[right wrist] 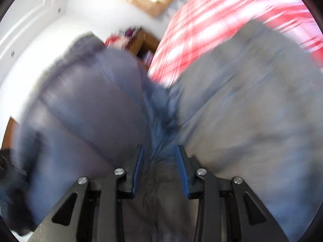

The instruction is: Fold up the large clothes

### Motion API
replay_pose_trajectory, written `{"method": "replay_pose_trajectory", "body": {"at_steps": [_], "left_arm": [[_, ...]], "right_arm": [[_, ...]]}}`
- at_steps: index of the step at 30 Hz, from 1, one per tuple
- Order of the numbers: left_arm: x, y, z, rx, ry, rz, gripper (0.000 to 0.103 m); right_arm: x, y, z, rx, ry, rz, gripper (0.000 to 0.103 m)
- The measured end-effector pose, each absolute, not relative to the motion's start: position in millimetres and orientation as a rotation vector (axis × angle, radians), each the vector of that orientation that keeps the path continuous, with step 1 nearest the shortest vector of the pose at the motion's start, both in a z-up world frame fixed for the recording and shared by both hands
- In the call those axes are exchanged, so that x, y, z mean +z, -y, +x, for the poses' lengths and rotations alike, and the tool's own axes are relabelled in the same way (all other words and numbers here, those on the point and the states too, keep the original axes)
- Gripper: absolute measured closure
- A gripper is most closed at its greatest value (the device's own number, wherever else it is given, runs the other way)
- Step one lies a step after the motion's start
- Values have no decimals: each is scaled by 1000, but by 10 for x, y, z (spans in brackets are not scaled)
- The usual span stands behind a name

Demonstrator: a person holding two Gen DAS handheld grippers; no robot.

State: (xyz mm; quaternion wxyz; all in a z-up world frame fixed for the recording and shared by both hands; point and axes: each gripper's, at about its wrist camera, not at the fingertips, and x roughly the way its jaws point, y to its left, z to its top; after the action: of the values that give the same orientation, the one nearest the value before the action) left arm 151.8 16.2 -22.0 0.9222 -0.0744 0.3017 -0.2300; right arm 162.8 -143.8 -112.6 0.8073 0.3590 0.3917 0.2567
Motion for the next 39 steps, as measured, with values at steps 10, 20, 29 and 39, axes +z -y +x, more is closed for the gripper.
{"method": "replay_pose_trajectory", "body": {"at_steps": [10,20,29,39], "left_arm": [[-862,1109,1425,-512,-725,191,78],[-1194,1575,1202,-511,-716,381,78],[-1470,1862,976,-497,-639,583,78],[-1165,1498,652,-579,-601,513,68]], "right_arm": [[-975,2952,1457,218,-770,614,64],[-908,3047,1506,295,-754,617,35],[-780,2607,2043,445,-867,438,22],[-1223,2490,2287,437,-984,337,79]]}}
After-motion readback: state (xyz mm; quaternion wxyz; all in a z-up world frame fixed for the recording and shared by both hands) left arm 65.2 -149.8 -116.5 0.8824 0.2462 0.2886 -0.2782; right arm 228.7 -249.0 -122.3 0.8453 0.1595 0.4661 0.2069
